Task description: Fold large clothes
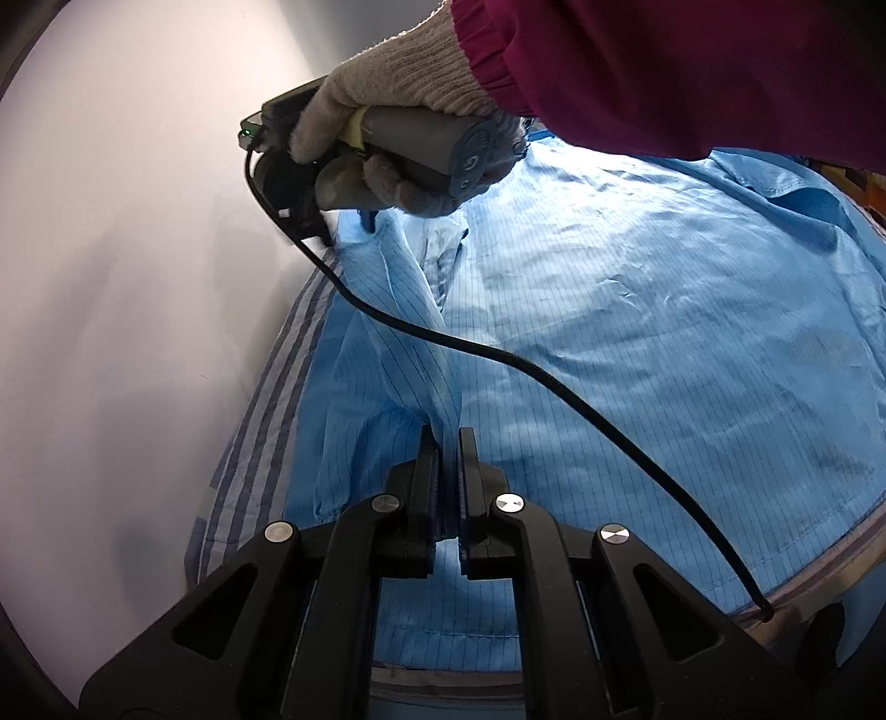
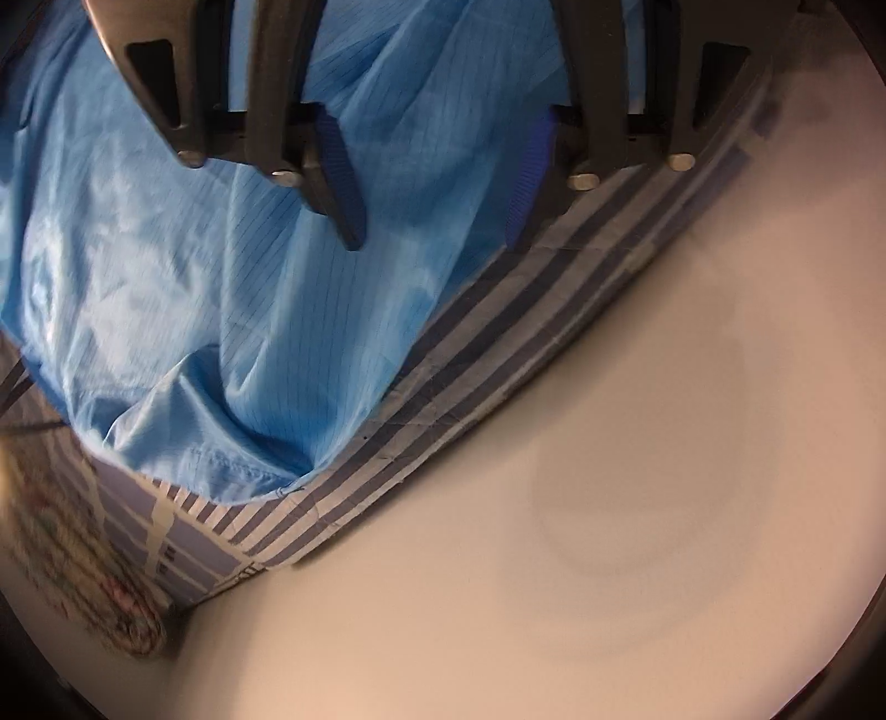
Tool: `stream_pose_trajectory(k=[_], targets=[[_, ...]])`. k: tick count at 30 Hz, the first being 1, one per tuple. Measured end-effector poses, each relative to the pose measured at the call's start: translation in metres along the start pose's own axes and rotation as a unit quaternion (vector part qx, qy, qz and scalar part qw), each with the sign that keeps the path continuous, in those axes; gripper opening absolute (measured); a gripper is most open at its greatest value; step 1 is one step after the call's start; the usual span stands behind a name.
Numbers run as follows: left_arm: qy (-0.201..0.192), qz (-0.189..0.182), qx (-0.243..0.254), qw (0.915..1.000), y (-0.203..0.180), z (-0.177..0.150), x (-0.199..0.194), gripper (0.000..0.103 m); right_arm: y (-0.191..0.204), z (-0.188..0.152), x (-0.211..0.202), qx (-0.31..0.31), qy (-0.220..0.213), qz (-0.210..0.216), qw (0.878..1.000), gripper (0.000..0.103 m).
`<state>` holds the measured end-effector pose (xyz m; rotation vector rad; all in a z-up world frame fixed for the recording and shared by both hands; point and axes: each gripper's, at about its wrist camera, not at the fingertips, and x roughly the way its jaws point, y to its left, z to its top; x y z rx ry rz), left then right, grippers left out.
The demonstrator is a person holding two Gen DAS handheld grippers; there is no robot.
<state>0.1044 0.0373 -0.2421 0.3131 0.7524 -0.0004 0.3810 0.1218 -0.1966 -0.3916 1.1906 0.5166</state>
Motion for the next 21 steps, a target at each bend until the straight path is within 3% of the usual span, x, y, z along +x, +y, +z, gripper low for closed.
stream_pose_trajectory(k=[1,3,9,12,16,17,19,21], targets=[[0.001,0.000,-0.001,1.0000,0.001,0.000,0.000,0.003,-0.001,-0.001,0.000,-0.001,0.003,-0.005,1.000,0.010],[0.000,0.003,0.001,1.0000,0.001,-0.001,-0.001,0.003,-0.010,-0.003,-0.004,0.014,-0.003,0.001,1.000,0.000],[-0.013,0.003,0.013,0.9998,0.001,-0.003,-0.013,0.003,-0.072,-0.031,-0.044,0.106,-0.064,0.083,0.989,0.000],[-0.017,-0.014,0.018,0.9996,-0.002,-0.005,-0.023,0.003,-0.117,-0.069,-0.059,0.177,-0.093,0.136,0.970,0.000],[-0.017,-0.036,0.036,0.9986,-0.013,-0.010,-0.035,0.003,-0.173,-0.144,-0.058,0.276,-0.117,0.188,0.935,0.000],[-0.017,-0.040,0.041,0.9982,-0.016,-0.011,-0.038,0.003,-0.185,-0.165,-0.052,0.304,-0.116,0.201,0.924,0.000],[-0.010,-0.052,0.046,0.9975,-0.021,-0.012,-0.039,0.003,-0.198,-0.192,-0.035,0.340,-0.095,0.201,0.914,0.000],[0.002,-0.066,0.051,0.9965,-0.024,-0.014,-0.041,0.005,-0.199,-0.209,-0.017,0.344,-0.057,0.187,0.919,0.000]])
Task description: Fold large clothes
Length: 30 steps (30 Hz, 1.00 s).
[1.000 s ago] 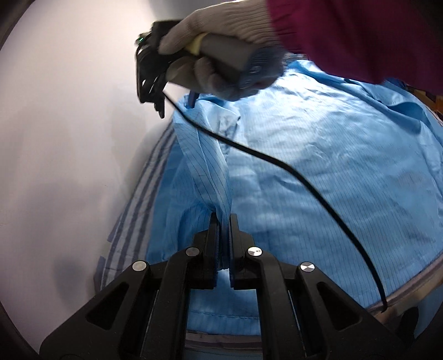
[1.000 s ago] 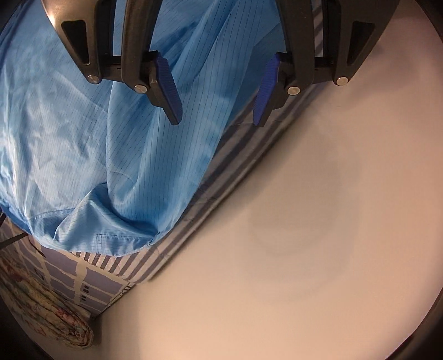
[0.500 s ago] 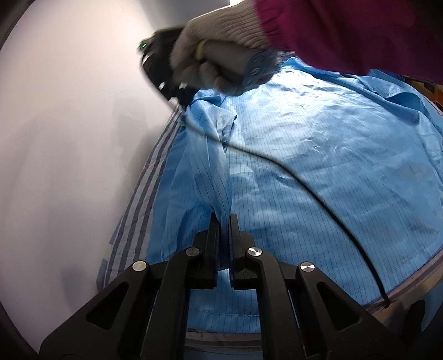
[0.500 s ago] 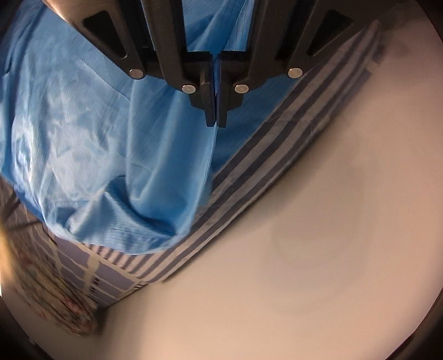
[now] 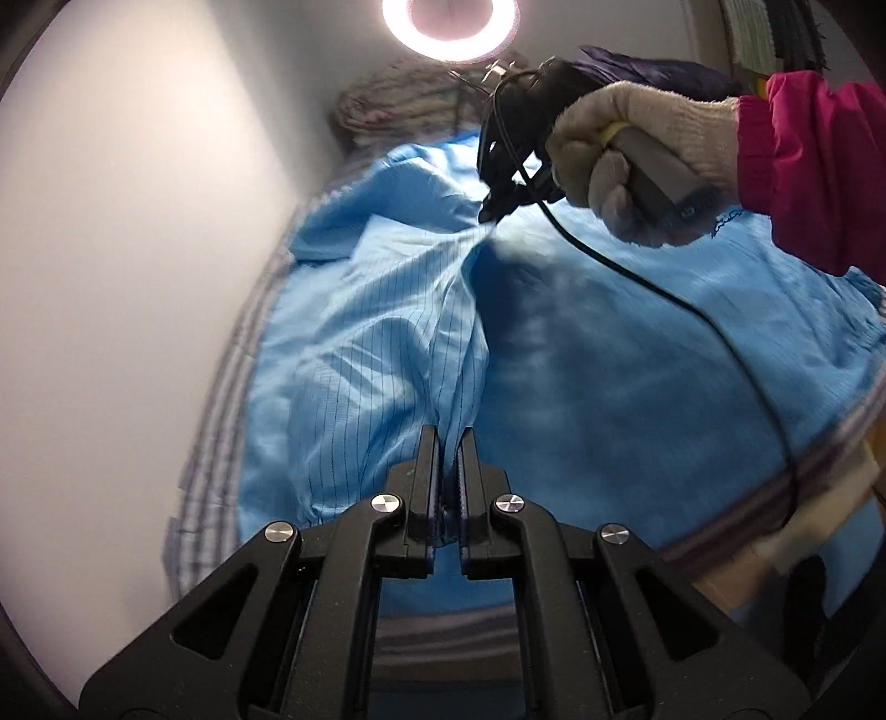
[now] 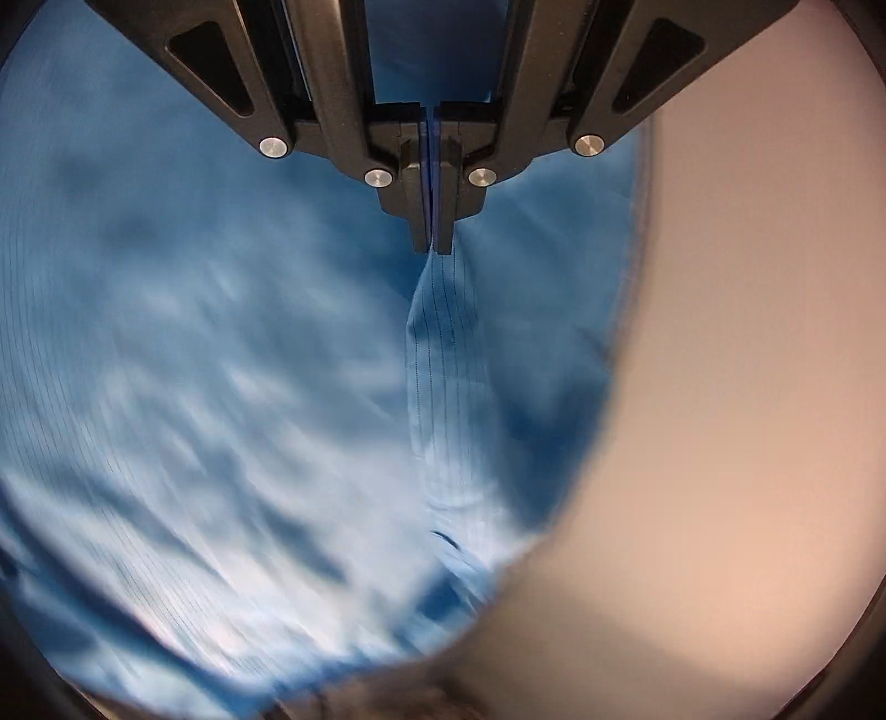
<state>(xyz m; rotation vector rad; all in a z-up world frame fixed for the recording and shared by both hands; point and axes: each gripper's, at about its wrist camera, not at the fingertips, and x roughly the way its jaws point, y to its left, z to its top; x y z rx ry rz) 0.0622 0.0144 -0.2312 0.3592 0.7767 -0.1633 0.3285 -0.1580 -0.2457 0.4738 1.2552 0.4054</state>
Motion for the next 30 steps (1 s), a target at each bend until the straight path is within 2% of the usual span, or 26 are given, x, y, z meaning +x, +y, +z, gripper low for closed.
stream_pose_trajectory(k=[2,3,4,5,6,7,10,11,13,16,19,21,23,24,28,30], targets=[[-0.001,-0.008,-0.004,1.0000,-0.003,0.001,-0.001,0.007,0.002,-0.011,0.008,-0.025,0.022,-0.017,0.999,0.000],[0.001,-0.018,-0.010,0.9998,-0.002,0.001,-0.005,0.015,0.007,-0.014,0.009,-0.041,0.029,-0.017,0.999,0.003],[0.004,-0.028,-0.020,0.9994,0.001,0.001,-0.008,0.033,0.012,-0.017,0.009,-0.053,0.034,-0.020,0.998,0.005],[0.006,-0.044,-0.038,0.9983,0.006,0.001,-0.015,0.041,0.017,-0.019,0.008,-0.064,0.037,-0.026,0.997,0.008],[0.002,-0.055,-0.051,0.9972,0.009,-0.001,-0.022,0.053,0.021,-0.020,0.006,-0.071,0.037,-0.027,0.996,0.016],[-0.005,-0.067,-0.065,0.9957,0.015,-0.001,-0.031,0.054,0.026,-0.021,0.003,-0.081,0.034,-0.032,0.996,0.023],[-0.012,-0.091,-0.108,0.9899,0.038,-0.005,-0.057,0.054,0.036,-0.028,-0.007,-0.093,0.031,-0.035,0.995,0.032],[-0.015,-0.090,-0.129,0.9875,0.050,-0.007,-0.063,0.054,0.036,-0.032,-0.011,-0.090,0.033,-0.029,0.995,0.035],[-0.010,-0.081,-0.167,0.9826,0.077,-0.009,-0.058,0.054,0.035,-0.044,-0.019,-0.080,0.039,-0.015,0.996,0.048],[0.011,-0.059,-0.229,0.9715,0.115,-0.019,-0.043,0.051,0.027,-0.058,-0.019,-0.070,0.061,0.024,0.995,0.051],[0.027,-0.060,-0.279,0.9581,0.140,-0.028,-0.029,0.046,0.032,-0.085,-0.014,-0.082,0.090,0.045,0.991,0.051],[0.031,-0.058,-0.292,0.9541,0.145,-0.029,-0.022,0.046,0.039,-0.099,-0.005,-0.096,0.105,0.049,0.989,0.048],[0.036,-0.059,-0.296,0.9526,0.148,-0.029,-0.016,0.046,0.050,-0.108,0.006,-0.107,0.112,0.057,0.986,0.024],[0.038,-0.060,-0.297,0.9523,0.147,-0.028,-0.014,0.046,0.052,-0.110,0.010,-0.107,0.116,0.065,0.985,0.001],[0.045,-0.071,-0.298,0.9510,0.138,-0.022,-0.005,0.046,0.055,-0.117,-0.008,-0.118,0.097,0.046,0.987,0.000],[0.053,-0.093,-0.308,0.9452,0.134,-0.019,0.004,0.046,0.043,-0.116,-0.025,-0.118,0.084,0.028,0.989,0.000]])
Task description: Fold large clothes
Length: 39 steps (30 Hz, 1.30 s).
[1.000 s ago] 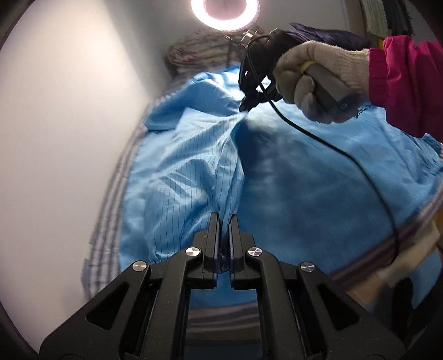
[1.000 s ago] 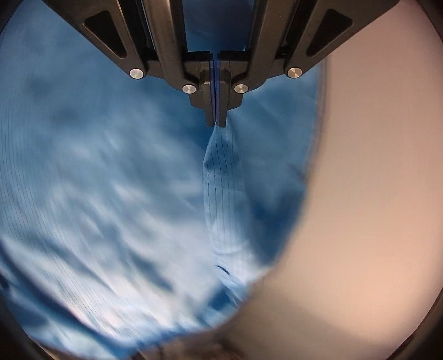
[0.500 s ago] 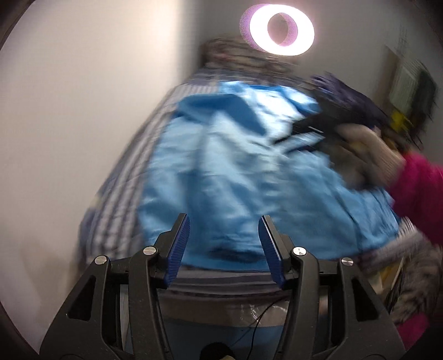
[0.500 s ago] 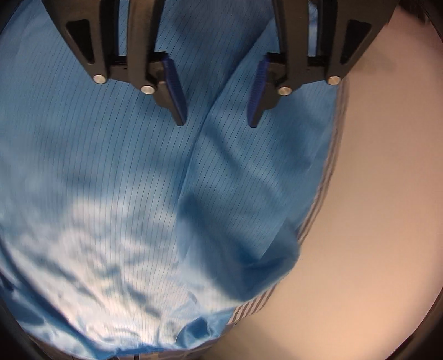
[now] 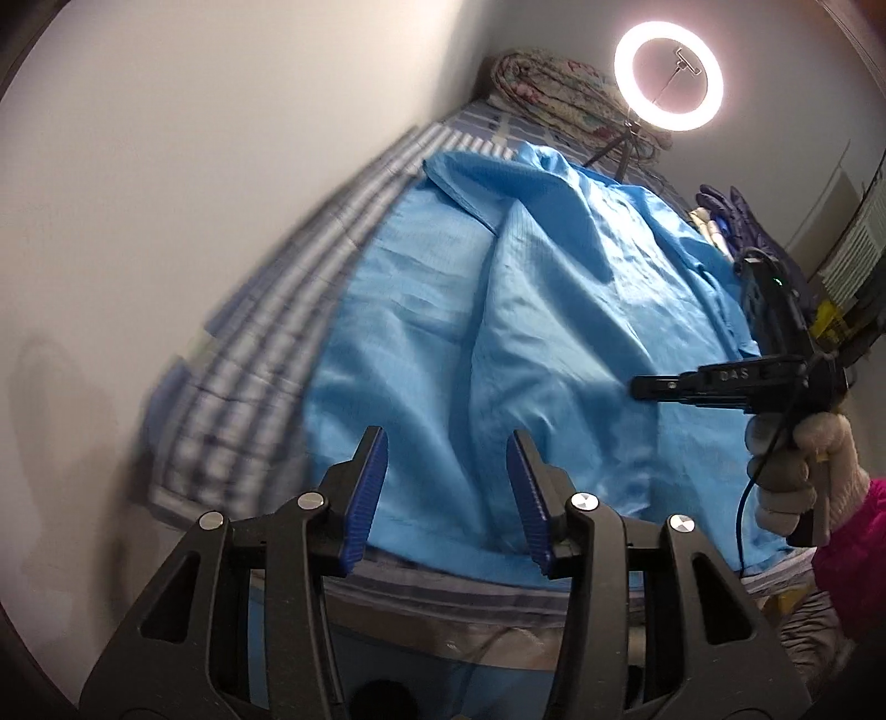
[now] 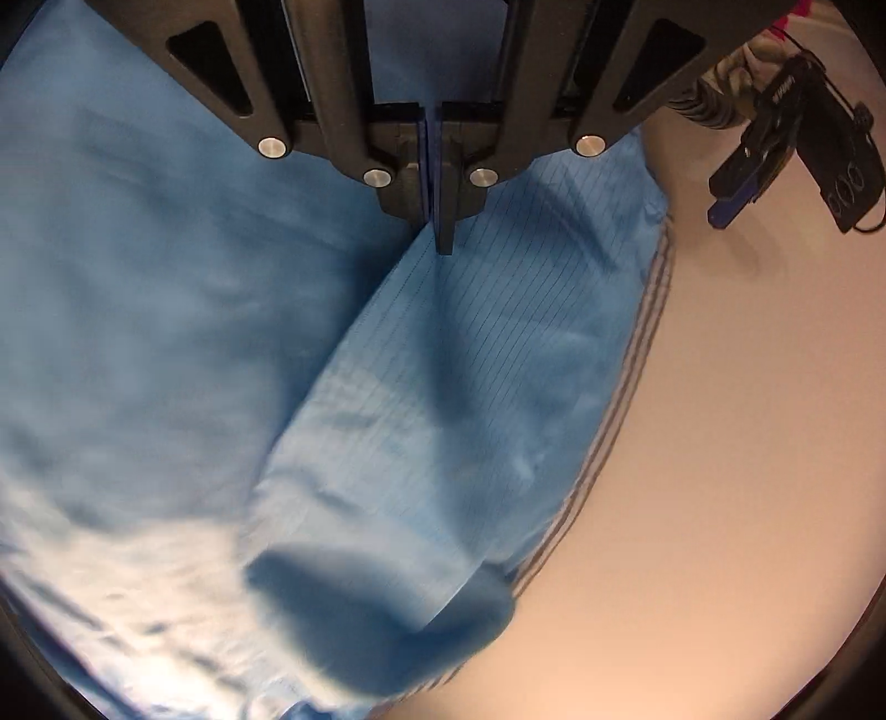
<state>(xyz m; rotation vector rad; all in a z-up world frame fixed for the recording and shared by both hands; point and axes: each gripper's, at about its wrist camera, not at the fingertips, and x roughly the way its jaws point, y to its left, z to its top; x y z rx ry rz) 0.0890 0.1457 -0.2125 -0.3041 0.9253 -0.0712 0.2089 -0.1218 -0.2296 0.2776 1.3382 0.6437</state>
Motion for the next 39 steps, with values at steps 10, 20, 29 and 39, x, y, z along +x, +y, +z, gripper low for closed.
stream_pose_trajectory(k=[10,20,29,39], targets=[[0.109,-0.068,-0.062,0.9898,-0.030,-0.008,0.080,0.030,-0.037,-0.010,-0.014,0.027,0.008,-0.028,0.999,0.004],[0.050,-0.007,-0.018,0.9986,-0.034,-0.004,0.051,0.000,-0.023,-0.012,-0.005,0.019,0.015,0.014,1.000,0.000],[0.032,0.102,-0.009,0.9943,0.029,-0.008,0.021,0.000,0.066,-0.019,0.043,-0.087,0.064,0.025,0.994,0.000],[-0.009,0.147,0.019,0.9889,0.028,-0.011,0.000,0.000,0.071,0.018,-0.018,-0.148,0.001,-0.023,0.989,0.035]])
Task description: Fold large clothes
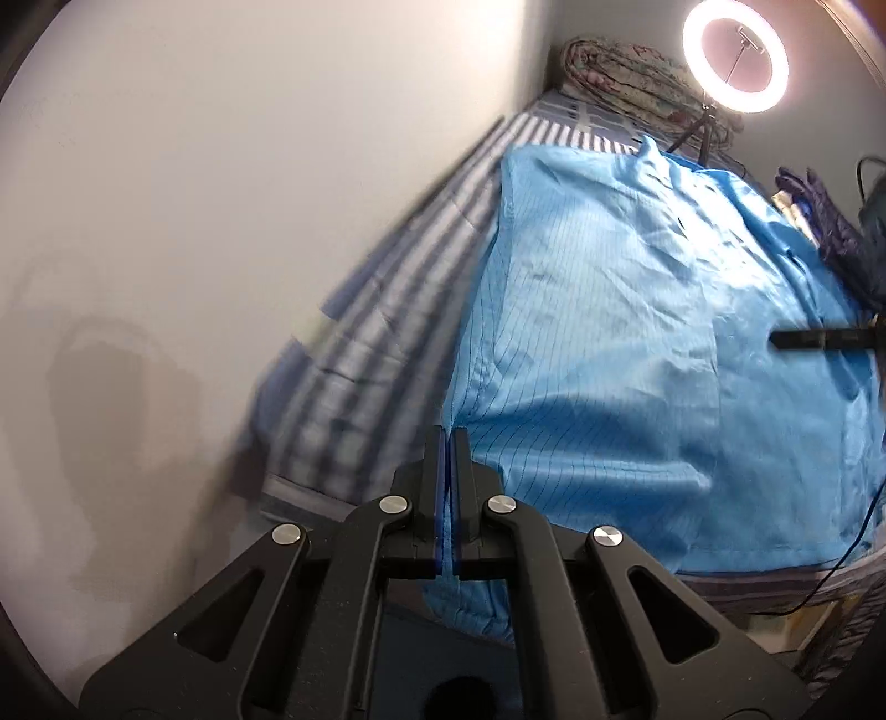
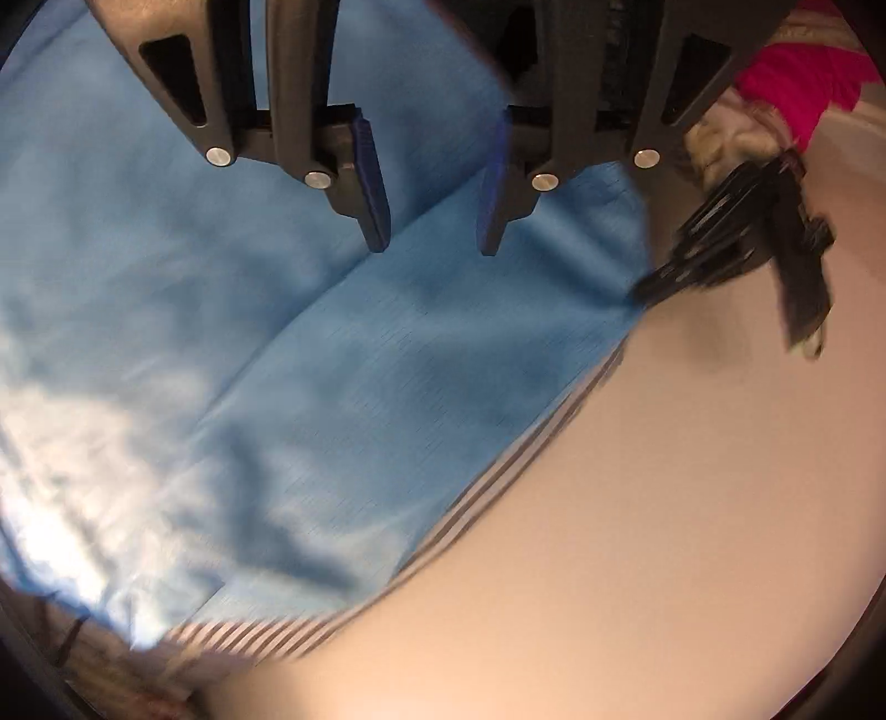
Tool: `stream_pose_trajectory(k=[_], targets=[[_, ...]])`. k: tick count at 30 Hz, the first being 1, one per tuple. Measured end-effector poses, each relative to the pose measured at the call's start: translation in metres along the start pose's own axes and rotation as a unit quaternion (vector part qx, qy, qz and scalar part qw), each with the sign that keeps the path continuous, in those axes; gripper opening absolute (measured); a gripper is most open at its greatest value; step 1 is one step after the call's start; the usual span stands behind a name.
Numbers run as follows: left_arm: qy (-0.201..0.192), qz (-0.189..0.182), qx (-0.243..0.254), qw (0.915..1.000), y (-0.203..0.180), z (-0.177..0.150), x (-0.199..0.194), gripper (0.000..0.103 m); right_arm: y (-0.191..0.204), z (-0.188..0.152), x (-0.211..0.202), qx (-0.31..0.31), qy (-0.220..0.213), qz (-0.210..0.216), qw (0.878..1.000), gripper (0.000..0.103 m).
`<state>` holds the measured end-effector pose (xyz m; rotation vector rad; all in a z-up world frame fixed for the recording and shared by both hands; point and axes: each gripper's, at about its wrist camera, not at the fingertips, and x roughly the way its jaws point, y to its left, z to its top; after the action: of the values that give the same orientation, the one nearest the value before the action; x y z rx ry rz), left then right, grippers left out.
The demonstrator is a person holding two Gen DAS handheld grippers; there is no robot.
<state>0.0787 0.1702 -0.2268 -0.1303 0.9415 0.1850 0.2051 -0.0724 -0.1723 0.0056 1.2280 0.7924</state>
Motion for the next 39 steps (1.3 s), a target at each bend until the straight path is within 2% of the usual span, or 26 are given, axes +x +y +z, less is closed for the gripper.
stream_pose_trajectory(k=[2,5,11,15,17,18,20,24,27,29,31,34,36,39], targets=[[0.022,0.009,0.027,0.9994,-0.004,-0.003,0.011,0.000,-0.022,0.012,-0.007,0.022,-0.015,-0.020,0.999,0.035],[0.049,0.000,0.019,0.9986,-0.005,-0.007,0.025,0.000,-0.047,0.025,-0.001,0.050,-0.021,-0.041,0.998,0.034],[0.023,0.015,0.008,0.9996,-0.002,0.001,0.015,0.004,-0.048,0.045,0.035,0.053,-0.040,-0.043,0.997,0.033],[0.005,0.035,0.024,0.9991,-0.001,0.002,0.001,0.005,-0.041,0.051,0.046,0.029,-0.062,-0.072,0.995,0.033],[0.004,0.047,0.034,0.9983,-0.003,0.000,0.000,0.020,-0.048,0.059,0.047,0.040,-0.067,-0.069,0.995,0.034],[0.003,0.047,0.033,0.9983,-0.002,0.000,-0.001,0.029,-0.052,0.062,0.050,0.045,-0.066,-0.061,0.995,0.034],[0.000,0.038,0.024,0.9990,-0.002,0.003,-0.003,0.029,-0.059,0.066,0.060,0.048,-0.054,-0.060,0.996,0.034],[-0.021,0.012,0.028,0.9993,-0.021,0.021,-0.008,0.029,-0.065,0.066,0.087,0.032,-0.001,-0.104,0.994,0.031],[-0.022,-0.018,0.025,0.9993,-0.038,0.039,0.003,0.029,-0.065,0.066,0.081,0.018,0.009,-0.099,0.995,0.031],[-0.015,-0.036,0.030,0.9988,-0.049,0.048,0.014,0.029,-0.071,0.068,0.064,0.026,-0.007,-0.084,0.996,0.031],[-0.008,-0.039,0.038,0.9985,-0.060,0.051,0.024,0.029,-0.080,0.075,0.039,0.029,-0.046,-0.076,0.996,0.031],[0.005,-0.043,0.025,0.9987,-0.067,0.053,0.038,0.029,-0.101,0.093,0.006,0.048,-0.105,-0.074,0.991,0.030],[0.020,-0.045,0.008,0.9988,-0.069,0.052,0.052,0.029,-0.116,0.111,-0.009,0.062,-0.141,-0.077,0.985,0.028],[0.040,-0.034,-0.012,0.9986,-0.069,0.049,0.074,0.029,-0.137,0.146,-0.014,0.065,-0.168,-0.085,0.980,0.022]])
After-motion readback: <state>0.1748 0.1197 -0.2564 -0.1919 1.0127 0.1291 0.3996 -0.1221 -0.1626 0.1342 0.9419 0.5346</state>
